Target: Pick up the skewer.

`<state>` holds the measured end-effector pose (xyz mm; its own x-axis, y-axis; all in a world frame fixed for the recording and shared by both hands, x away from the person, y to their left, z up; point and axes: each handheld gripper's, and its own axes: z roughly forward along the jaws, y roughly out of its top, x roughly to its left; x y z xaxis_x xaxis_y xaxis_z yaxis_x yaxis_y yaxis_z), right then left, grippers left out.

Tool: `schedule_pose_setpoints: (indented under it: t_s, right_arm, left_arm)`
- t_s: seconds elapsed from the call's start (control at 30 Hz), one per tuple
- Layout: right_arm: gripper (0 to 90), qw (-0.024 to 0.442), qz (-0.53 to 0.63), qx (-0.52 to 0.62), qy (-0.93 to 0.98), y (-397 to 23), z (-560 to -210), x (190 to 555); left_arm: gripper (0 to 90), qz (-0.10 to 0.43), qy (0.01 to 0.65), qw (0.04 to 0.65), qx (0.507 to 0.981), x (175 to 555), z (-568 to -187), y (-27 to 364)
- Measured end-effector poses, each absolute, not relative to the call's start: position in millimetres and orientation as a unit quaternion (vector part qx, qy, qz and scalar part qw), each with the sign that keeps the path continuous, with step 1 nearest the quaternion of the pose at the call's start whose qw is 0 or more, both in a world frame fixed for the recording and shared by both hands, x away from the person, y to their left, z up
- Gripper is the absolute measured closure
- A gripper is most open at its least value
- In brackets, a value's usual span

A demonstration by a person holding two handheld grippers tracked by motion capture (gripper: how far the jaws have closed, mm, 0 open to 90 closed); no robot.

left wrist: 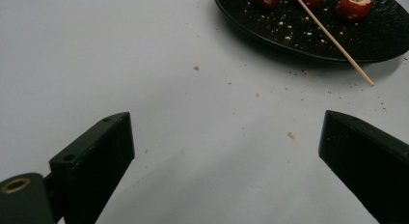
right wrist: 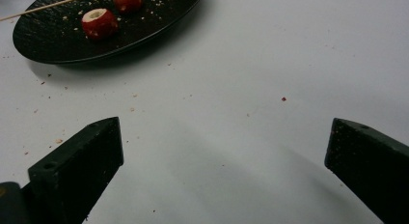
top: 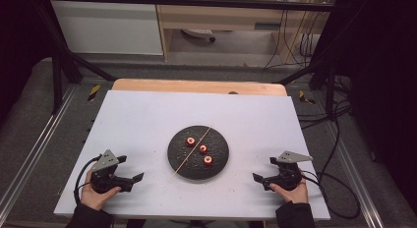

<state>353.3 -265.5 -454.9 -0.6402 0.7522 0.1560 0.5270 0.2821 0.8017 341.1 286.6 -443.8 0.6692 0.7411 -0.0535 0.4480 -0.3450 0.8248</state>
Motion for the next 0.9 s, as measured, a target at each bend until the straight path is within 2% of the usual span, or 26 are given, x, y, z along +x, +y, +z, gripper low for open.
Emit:
schedule_pose_setpoints:
  t_s: [0.9]
  right_arm:
    - [0.7,0.125,0.444,0.412,0.786,-265.5,-453.5,352.7]
  left_arm:
    - [4.7,0.166,0.353,0.409,0.825,340.0,-427.6,249.2]
